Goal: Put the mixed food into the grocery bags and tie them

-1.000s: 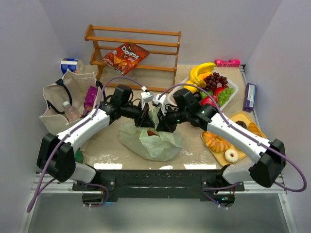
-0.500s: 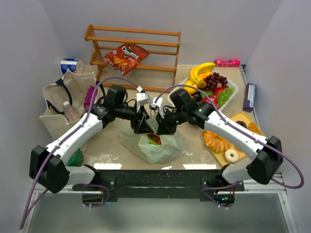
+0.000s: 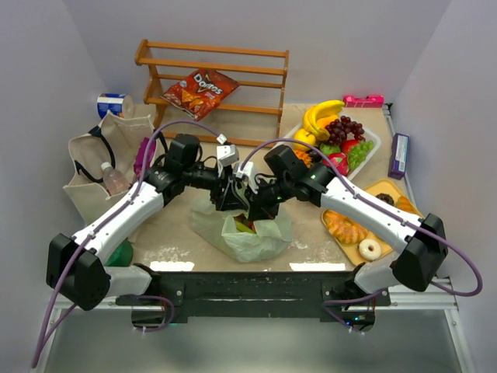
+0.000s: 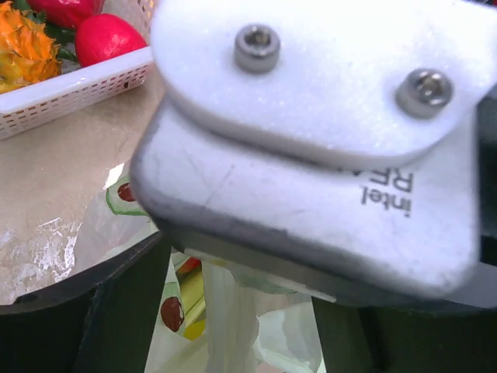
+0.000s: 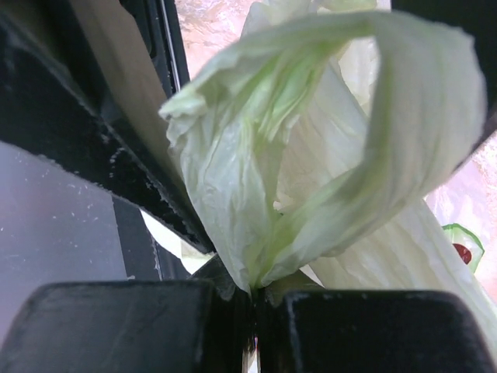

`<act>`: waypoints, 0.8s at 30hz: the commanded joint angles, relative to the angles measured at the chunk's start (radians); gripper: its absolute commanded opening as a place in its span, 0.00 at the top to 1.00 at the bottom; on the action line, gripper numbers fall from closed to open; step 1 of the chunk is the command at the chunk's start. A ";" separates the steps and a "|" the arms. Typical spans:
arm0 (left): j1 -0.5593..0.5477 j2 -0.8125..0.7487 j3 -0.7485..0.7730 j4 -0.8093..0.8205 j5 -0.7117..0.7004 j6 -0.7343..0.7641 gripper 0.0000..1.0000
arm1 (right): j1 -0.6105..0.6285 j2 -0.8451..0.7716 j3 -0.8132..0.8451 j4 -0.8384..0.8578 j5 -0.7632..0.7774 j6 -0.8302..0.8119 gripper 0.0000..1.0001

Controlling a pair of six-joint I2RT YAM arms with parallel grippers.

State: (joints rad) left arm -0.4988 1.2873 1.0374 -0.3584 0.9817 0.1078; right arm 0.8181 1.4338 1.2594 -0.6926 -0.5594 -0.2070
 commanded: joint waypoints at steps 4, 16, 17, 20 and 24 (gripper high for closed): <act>0.009 -0.028 -0.065 0.203 0.089 -0.137 0.44 | 0.015 0.002 0.020 0.001 0.023 -0.011 1.00; 0.009 -0.063 -0.143 0.340 0.078 -0.217 1.00 | 0.015 -0.102 -0.025 -0.002 0.082 0.015 0.66; 0.008 -0.071 -0.146 0.343 0.078 -0.218 1.00 | 0.015 -0.130 -0.034 0.001 0.095 0.027 0.55; 0.009 -0.086 -0.148 0.334 0.061 -0.201 1.00 | 0.012 -0.195 -0.049 0.001 0.122 0.069 0.30; 0.009 -0.097 -0.152 0.326 0.048 -0.188 1.00 | -0.025 -0.301 -0.068 0.056 0.156 0.167 0.12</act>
State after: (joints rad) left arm -0.4931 1.2236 0.8898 -0.0689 1.0397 -0.0898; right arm 0.8227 1.2350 1.2037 -0.6891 -0.4534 -0.1379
